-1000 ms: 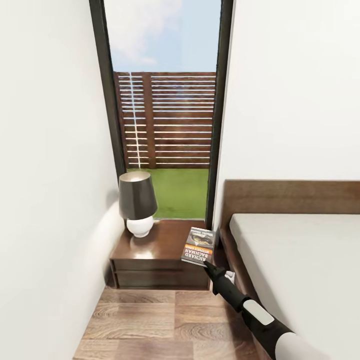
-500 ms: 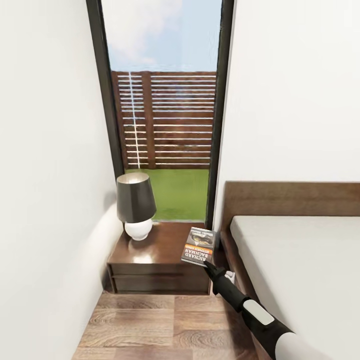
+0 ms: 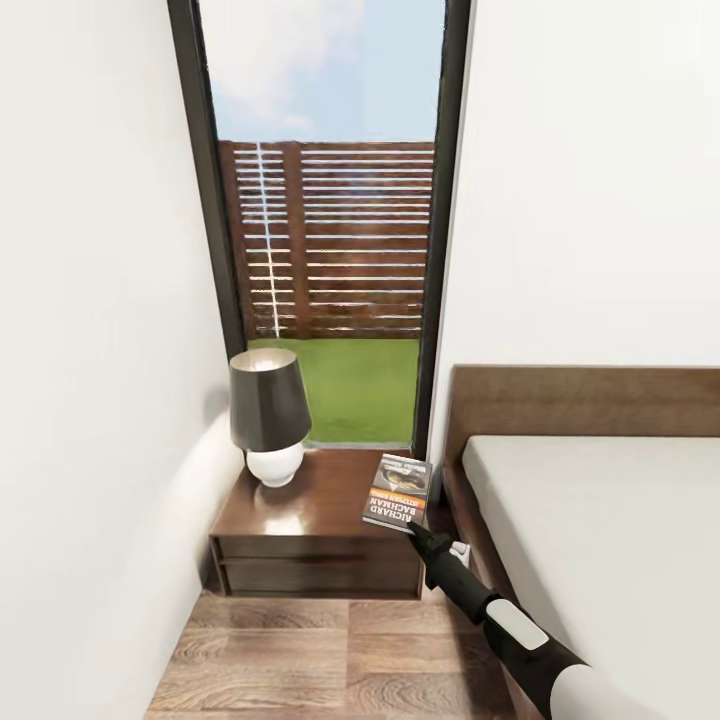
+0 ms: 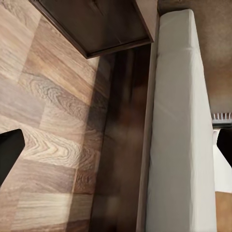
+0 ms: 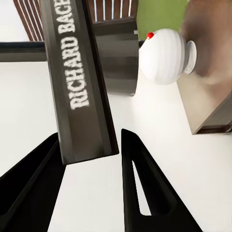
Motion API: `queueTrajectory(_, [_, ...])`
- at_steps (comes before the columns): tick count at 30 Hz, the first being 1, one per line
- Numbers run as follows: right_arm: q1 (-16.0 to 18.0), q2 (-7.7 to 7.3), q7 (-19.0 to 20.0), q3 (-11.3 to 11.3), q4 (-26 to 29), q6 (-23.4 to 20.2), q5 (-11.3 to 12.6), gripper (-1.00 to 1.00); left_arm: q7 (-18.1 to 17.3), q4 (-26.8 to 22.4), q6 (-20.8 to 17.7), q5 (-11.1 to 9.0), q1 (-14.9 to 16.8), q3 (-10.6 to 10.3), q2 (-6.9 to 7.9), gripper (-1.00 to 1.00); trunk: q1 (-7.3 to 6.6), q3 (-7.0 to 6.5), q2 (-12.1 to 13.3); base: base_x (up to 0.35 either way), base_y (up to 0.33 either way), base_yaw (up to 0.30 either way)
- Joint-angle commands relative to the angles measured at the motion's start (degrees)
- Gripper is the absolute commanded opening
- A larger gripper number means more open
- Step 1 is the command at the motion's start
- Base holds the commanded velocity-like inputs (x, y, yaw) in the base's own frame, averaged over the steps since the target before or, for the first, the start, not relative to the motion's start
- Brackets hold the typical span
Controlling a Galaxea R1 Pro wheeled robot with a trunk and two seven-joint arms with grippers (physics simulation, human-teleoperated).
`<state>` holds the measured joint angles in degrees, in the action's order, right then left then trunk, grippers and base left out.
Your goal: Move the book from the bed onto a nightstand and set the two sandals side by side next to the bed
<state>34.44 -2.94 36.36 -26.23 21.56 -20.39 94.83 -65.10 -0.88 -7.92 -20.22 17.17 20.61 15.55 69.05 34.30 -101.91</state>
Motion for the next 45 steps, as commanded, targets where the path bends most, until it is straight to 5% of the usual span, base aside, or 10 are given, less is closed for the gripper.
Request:
queueTrajectory(1, [0.0, -0.04, 0.1, -0.3, 0.0, -0.3, 0.6, -1.00, -0.2, 0.0, -0.6, 0.1, 0.0, 0.3, 0.01, 1.00, 0.00, 0.06, 0.0, 0.100, 0.000, 0.000])
queueTrajectory(45, [0.0, -0.04, 0.0, -0.4, 0.0, -0.3, 0.6, -1.00, -0.2, 0.0, -0.6, 0.1, 0.0, 0.3, 0.01, 1.00, 0.00, 0.06, 0.0, 0.099, 0.000, 0.000])
